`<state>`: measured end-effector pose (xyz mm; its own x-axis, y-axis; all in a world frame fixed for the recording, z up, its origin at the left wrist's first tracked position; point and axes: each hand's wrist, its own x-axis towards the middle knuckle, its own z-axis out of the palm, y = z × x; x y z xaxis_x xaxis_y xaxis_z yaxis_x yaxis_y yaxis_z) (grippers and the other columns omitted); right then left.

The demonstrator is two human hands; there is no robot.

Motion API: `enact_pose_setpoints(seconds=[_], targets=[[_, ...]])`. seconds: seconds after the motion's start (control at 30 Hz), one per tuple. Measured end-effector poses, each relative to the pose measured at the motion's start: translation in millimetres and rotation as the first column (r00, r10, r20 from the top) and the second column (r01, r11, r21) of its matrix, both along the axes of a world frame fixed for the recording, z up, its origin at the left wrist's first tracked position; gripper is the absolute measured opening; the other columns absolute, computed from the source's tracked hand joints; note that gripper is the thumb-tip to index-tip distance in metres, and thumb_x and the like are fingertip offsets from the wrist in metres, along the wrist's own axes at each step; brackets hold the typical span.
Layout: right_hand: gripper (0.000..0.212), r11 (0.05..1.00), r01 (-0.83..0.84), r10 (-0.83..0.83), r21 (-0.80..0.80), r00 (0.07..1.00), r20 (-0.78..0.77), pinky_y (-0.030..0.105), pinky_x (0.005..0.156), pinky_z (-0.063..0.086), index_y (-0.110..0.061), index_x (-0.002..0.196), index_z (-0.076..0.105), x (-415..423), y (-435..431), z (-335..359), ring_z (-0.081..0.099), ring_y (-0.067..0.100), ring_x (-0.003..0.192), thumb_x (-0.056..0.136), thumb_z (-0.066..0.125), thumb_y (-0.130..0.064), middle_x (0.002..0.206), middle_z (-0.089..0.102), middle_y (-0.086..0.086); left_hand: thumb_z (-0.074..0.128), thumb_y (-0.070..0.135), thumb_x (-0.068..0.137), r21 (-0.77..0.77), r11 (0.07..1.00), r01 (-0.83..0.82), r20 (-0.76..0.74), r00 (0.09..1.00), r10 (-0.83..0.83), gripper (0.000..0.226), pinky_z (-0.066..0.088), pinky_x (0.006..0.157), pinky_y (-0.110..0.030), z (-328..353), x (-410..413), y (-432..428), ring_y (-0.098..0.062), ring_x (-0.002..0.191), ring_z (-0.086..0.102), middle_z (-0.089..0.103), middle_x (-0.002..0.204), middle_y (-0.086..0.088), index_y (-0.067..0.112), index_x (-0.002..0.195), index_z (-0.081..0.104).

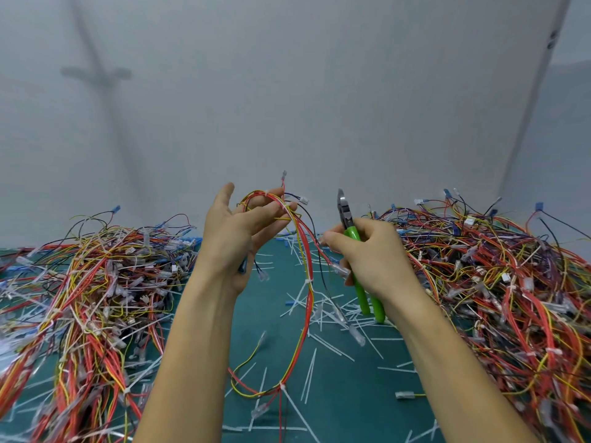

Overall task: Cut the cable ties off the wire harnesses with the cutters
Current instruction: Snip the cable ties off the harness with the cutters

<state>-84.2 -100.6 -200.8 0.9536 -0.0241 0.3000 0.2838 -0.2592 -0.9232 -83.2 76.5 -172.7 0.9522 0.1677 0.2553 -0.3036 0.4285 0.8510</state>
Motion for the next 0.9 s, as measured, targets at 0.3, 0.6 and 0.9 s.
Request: enact_pose_setpoints(seconds=[0.3, 0.6, 0.9], targets=[[0.017, 0.969, -0.029, 0.018, 0.247, 0.999, 0.047, 0.031, 0.047, 0.048, -0.019, 0.076, 0.065, -5, 3, 6, 0.051, 0.014, 0.048, 0.079, 0.078, -0.009, 0.066, 0.067, 0.005, 0.079, 0.017, 0.080, 0.492, 0.862, -0.125, 0.145, 0.988, 0.060, 0.110, 0.060, 0.072, -0.030, -2, -5, -8, -0.022, 0.078, 0.073, 0.062, 0.105, 0.006, 0.029, 0.156, 0.000], [0.014, 0.928, -0.012, -0.014, 0.373, 0.998, 0.068, 0.029, 0.044, 0.050, -0.015, 0.079, 0.066, -10, 2, 13, 0.053, 0.010, 0.044, 0.080, 0.079, -0.008, 0.056, 0.061, -0.003, 0.080, 0.001, 0.075, 0.603, 0.795, -0.067, 0.156, 0.987, -0.035, 0.123, 0.055, 0.073, -0.017, -2, -8, -18, -0.017, 0.076, 0.073, 0.052, 0.126, -0.004, 0.036, 0.154, -0.009], [0.009, 0.933, -0.075, 0.055, 0.352, 0.996, 0.066, 0.033, 0.046, 0.055, -0.011, 0.088, 0.063, -15, 5, 16, 0.059, 0.014, 0.046, 0.088, 0.072, -0.013, 0.063, 0.068, -0.002, 0.084, 0.003, 0.071, 0.605, 0.795, -0.055, 0.123, 0.992, -0.026, 0.130, 0.051, 0.089, -0.062, -2, -7, -17, -0.023, 0.080, 0.075, 0.054, 0.122, -0.003, 0.040, 0.153, -0.010]])
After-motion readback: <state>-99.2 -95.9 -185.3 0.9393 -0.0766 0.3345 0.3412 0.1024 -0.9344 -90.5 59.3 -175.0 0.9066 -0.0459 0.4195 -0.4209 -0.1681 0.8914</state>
